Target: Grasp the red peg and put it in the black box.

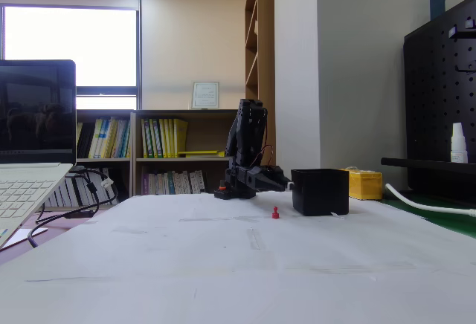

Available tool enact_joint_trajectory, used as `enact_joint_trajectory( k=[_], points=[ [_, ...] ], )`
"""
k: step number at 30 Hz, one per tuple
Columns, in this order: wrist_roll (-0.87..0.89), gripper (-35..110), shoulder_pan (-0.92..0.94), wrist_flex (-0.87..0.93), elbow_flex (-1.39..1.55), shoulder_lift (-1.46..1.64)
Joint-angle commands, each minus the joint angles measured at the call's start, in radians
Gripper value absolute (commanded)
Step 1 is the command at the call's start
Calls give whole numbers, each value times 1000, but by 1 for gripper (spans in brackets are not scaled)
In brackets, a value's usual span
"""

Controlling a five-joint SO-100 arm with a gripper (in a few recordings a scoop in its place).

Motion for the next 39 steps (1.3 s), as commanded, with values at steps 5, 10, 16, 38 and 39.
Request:
enact_joint_trajectory(
  k=[5,10,16,38,39],
  points=[
    [-18,28,14,-43,25,-34],
    [-28,30,25,-43,26,-26],
    [-34,32,25,-44,26,-26],
    [-25,39,34,-49,32,-23],
    [-23,39,35,-49,32,-23]
  ],
)
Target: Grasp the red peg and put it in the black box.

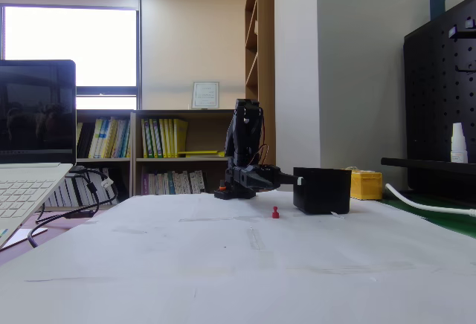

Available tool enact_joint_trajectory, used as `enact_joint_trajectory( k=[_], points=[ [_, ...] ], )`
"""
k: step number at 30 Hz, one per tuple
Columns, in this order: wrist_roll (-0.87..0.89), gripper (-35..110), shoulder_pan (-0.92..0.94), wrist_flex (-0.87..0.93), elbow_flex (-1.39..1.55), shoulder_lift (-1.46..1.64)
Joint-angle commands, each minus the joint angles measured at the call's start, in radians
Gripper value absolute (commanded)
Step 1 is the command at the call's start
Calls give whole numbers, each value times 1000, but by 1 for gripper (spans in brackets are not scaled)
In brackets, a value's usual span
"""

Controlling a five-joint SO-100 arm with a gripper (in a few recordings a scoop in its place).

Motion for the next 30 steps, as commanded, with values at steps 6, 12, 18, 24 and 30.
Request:
enact_joint_trajectory(
  k=[6,12,18,24,30],
  points=[
    [2,21,-11,-35,6,-21],
    [-6,21,-8,-35,8,-21],
    [-8,21,6,-37,5,-28],
    [-3,21,26,-32,0,-32],
    [3,21,66,-20,-5,-48]
  ],
)
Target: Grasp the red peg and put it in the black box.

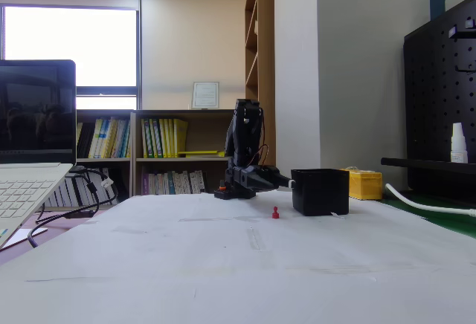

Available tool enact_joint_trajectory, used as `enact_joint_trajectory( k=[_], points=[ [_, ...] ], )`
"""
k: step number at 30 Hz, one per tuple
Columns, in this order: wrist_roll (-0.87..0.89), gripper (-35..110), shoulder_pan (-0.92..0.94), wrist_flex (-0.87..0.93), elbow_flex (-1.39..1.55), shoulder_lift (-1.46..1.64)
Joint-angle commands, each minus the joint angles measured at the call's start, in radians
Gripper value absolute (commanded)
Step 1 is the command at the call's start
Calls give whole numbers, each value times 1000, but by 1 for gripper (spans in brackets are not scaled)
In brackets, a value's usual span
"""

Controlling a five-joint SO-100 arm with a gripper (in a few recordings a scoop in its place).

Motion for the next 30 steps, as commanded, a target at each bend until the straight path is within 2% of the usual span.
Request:
enact_joint_trajectory(
  k=[1,9,11,30],
  points=[
    [14,21,17,-18,3,-46],
    [11,21,25,-18,-8,-41],
    [11,28,25,-20,-8,-40],
    [14,28,17,-20,-5,-41]
  ],
)
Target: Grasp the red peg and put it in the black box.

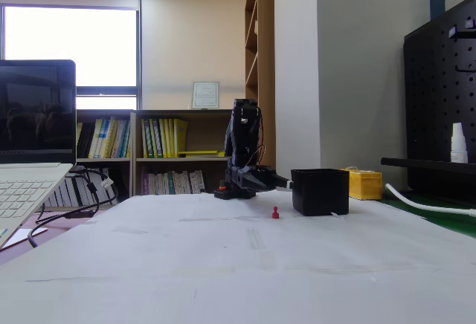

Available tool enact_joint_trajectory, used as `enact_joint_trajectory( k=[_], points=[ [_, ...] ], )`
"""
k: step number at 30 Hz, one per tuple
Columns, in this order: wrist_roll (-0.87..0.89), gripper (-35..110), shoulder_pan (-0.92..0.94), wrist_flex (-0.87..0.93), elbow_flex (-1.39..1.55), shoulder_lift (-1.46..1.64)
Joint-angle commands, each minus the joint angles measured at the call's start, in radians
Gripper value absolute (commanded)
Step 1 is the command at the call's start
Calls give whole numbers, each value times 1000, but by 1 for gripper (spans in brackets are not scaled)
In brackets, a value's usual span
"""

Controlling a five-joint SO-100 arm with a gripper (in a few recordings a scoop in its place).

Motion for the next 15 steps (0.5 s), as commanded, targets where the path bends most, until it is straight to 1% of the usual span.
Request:
enact_joint_trajectory(
  k=[1,15],
  points=[
    [14,28,-12,-23,2,-41],
    [9,28,-15,-23,15,-11]
  ],
)
